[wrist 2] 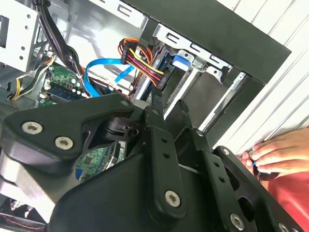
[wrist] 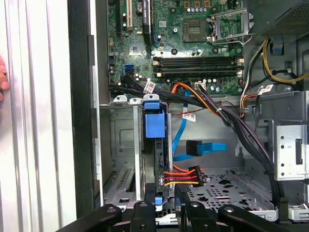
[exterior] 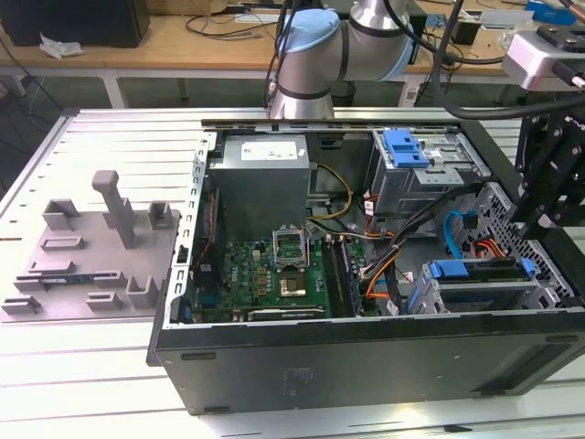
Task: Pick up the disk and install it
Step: 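Insert the second disk wire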
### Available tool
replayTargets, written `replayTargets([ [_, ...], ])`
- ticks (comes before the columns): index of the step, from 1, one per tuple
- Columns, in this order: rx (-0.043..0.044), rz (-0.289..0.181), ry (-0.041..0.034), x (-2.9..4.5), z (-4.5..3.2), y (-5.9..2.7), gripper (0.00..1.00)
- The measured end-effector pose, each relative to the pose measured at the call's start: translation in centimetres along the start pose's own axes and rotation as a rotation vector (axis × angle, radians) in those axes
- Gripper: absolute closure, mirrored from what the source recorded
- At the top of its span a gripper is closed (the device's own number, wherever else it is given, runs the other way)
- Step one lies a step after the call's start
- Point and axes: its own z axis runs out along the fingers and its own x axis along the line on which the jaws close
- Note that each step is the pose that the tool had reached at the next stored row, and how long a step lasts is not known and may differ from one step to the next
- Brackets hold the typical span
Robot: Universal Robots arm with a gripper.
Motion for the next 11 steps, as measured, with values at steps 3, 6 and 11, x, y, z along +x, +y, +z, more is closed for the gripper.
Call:
replayTargets([
  [3, 0.0013, 0.0, 0.0273, -0.44, -0.01, 0.02, 0.7],
  [6, 0.0026, 0.0, 0.055, -1.31, -0.03, 0.06, 0.7],
  [11, 0.0037, -0.002, 0.0784, -2.57, -0.06, 0.18, 0.7],
])
